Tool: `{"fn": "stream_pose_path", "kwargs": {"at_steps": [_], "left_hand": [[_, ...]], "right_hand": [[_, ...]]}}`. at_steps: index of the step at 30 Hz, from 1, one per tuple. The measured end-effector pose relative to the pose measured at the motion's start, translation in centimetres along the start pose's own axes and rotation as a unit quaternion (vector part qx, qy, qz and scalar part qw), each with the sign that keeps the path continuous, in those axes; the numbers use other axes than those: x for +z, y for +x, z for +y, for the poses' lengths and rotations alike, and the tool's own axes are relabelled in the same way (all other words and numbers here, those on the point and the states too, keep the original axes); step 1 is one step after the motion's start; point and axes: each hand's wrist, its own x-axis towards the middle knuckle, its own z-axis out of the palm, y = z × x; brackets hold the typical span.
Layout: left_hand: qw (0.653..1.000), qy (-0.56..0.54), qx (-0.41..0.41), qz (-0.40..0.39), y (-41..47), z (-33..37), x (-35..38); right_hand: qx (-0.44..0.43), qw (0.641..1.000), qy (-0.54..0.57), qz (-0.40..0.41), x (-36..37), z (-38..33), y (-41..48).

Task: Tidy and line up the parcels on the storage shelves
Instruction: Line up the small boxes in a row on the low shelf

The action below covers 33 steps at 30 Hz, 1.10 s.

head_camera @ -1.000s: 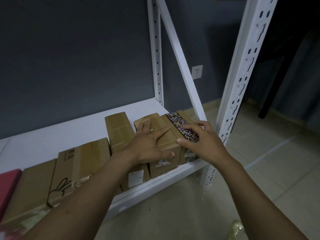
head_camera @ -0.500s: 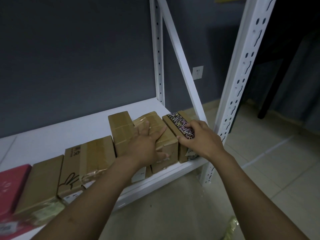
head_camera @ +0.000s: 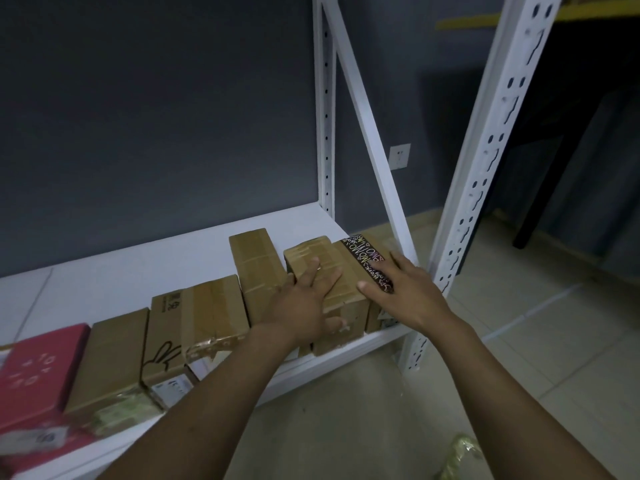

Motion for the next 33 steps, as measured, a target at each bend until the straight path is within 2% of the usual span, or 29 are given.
{"fn": "stream_pose_path", "kwargs": {"at_steps": [6, 9, 11, 12, 14, 16, 20, 25, 27, 31, 33], "left_hand": [[0.997, -0.076, 0.025, -0.019, -1.4, -0.5, -1.2], [0.996, -0.071, 0.004, 0.045, -3.5, -2.4, -3.1], [0.994, -0.024, -0.052, 0.095, -5.2, -4.3, -3.8], [0.991, -0.001, -0.096, 0.095, -6.1, -5.3, -4.0], [0.980, 0.011, -0.192, 0.048, -7.7, -6.8, -3.9], [0.968, -0.044, -0.248, 0.009, -8.7, -7.6, -3.6], [0.959, -0.138, -0.246, 0.013, -9.0, -8.0, -2.9], [0.963, -0.150, -0.225, 0.006, -9.5, -8.3, -2.8], [0.970, -0.116, -0.210, 0.022, -10.1, -9.0, -3.1], [0.966, -0.079, -0.215, 0.122, -13.2, -12.3, -3.9], [0.952, -0.068, -0.252, 0.159, -15.8, -15.3, -3.9]], "right_hand": [[0.015, 0.997, -0.071, -0.033, 0.3, -1.0, 0.2], [0.006, 0.993, -0.119, -0.013, 0.1, -2.2, 0.4], [0.017, 0.993, -0.115, -0.026, 0.2, -3.1, 0.5], [0.022, 0.992, -0.116, -0.039, 0.4, -3.5, 0.6], [0.030, 0.990, -0.120, -0.066, 0.5, -3.9, 0.8], [0.031, 0.990, -0.116, -0.079, 0.5, -4.1, 0.8], [0.023, 0.990, -0.105, -0.087, 0.6, -4.1, 0.5], [0.030, 0.987, -0.132, -0.086, 0.7, -4.7, 0.1], [0.027, 0.985, -0.154, -0.072, 0.4, -6.0, 0.0], [-0.071, 0.979, -0.191, 0.003, 1.1, -11.3, -0.8], [-0.130, 0.977, -0.168, -0.010, 2.0, -15.3, -1.8]]}}
